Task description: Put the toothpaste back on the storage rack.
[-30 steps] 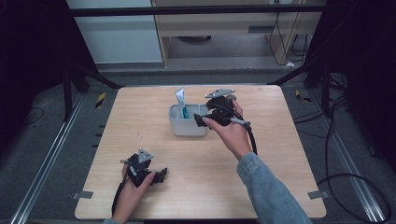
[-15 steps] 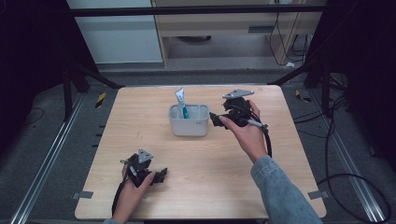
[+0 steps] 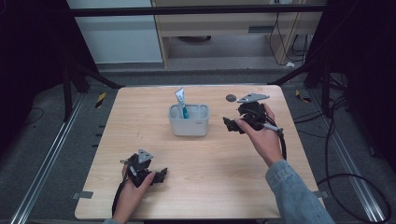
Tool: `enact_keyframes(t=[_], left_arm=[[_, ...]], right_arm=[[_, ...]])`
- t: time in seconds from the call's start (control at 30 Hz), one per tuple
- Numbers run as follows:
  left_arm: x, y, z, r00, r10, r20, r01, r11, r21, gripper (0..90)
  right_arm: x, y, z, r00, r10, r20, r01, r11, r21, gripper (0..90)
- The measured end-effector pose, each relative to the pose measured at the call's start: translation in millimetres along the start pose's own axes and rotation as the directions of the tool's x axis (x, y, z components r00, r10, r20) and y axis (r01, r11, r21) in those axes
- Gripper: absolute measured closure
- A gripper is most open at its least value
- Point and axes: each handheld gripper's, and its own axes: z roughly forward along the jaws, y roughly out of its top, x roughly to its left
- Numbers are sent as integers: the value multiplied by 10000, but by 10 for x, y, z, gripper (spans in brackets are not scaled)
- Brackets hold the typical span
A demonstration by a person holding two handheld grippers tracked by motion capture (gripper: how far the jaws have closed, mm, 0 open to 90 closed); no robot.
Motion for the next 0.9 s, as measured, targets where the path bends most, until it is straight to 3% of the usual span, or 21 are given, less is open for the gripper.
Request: enact_keyframes(t=[0.57,0.67,0.9], left_arm=[[0,0,0,10000,3,-2,-3,10000,0,0],[0,0,0,10000,1,-1,-1,10000,-2,0],[0,0,0,10000,0,-2,0,10000,-3,0]], right_arm=[[-415,-464,-114,9946,733,730,-760,9964,361,117],[-510,-579,-66,9915,1004,822,-1047,9933,495,130],[-595,-772,47,9902,1092,868,-1170,9891,898,165]])
